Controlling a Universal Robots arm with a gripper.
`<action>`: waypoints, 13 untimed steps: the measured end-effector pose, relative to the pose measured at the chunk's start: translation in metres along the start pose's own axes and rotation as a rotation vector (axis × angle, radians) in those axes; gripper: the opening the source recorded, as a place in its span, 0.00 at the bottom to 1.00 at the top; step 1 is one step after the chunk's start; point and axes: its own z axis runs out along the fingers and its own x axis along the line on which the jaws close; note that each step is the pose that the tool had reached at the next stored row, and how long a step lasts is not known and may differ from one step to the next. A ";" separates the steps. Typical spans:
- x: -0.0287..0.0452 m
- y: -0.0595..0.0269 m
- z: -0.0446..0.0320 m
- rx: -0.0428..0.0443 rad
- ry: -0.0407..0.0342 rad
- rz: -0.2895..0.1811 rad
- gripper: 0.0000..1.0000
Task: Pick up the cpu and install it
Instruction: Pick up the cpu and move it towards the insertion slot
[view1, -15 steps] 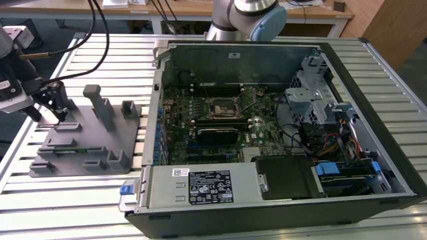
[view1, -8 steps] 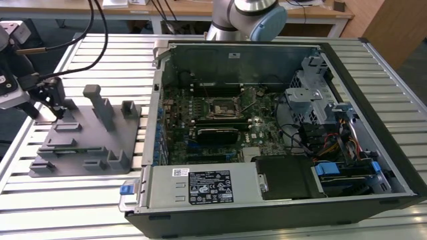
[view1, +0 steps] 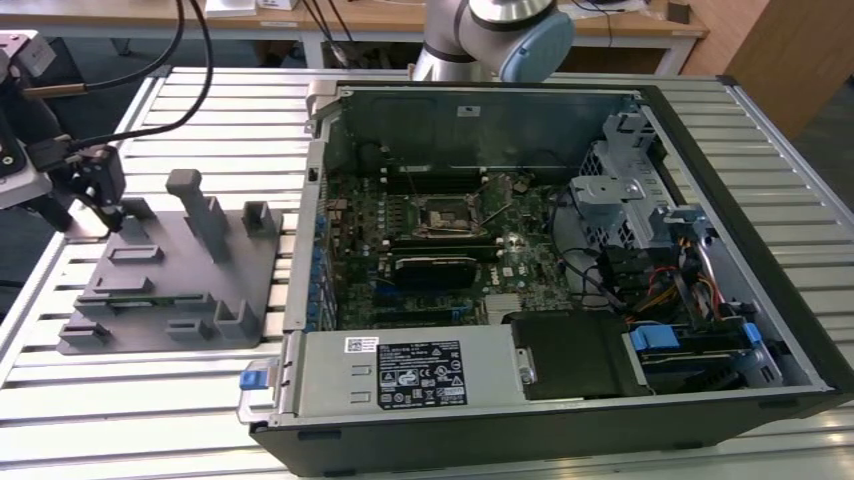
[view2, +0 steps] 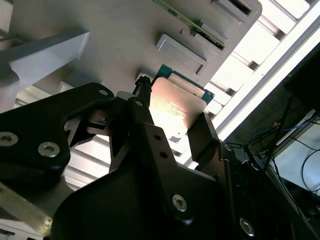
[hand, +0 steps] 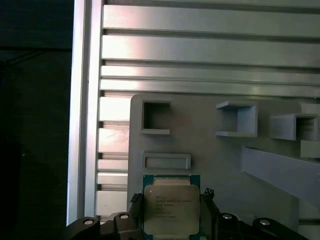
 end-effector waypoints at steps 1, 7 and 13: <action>0.0000 0.0000 -0.0011 0.0000 0.0000 0.000 0.54; -0.0002 0.0003 -0.0086 0.0000 0.0000 0.000 0.54; -0.0004 0.0005 -0.0164 0.0000 0.0001 0.000 0.54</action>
